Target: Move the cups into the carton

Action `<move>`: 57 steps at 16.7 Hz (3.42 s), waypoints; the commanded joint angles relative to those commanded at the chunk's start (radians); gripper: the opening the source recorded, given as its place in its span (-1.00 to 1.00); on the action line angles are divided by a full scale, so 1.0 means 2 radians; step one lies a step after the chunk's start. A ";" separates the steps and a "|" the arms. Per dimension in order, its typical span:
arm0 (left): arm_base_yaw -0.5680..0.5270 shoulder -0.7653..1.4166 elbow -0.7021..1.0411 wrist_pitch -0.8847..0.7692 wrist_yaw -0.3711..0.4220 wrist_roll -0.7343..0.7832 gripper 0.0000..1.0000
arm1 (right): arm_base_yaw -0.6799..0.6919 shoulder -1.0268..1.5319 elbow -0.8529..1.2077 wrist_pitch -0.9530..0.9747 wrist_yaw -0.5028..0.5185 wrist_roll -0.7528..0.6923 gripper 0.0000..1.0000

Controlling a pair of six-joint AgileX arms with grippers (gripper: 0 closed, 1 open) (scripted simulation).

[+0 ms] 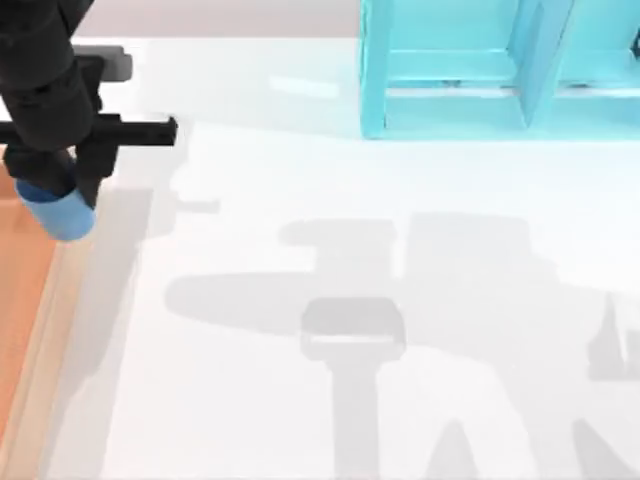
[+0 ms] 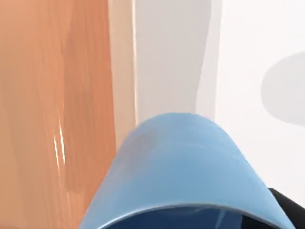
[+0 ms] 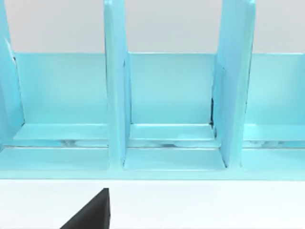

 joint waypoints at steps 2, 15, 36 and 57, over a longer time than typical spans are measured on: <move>0.048 -0.022 -0.012 -0.008 -0.004 0.047 -1.00 | 0.000 0.000 0.000 0.000 0.000 0.000 1.00; 0.185 -0.081 -0.053 -0.026 -0.012 0.184 -1.00 | 0.000 0.000 0.000 0.000 0.000 0.000 1.00; 0.203 -0.072 -0.159 0.090 -0.011 0.200 0.36 | 0.000 0.000 0.000 0.000 0.000 0.000 1.00; 0.201 -0.067 -0.018 -0.045 -0.012 0.199 1.00 | 0.000 0.000 0.000 0.000 0.000 0.000 1.00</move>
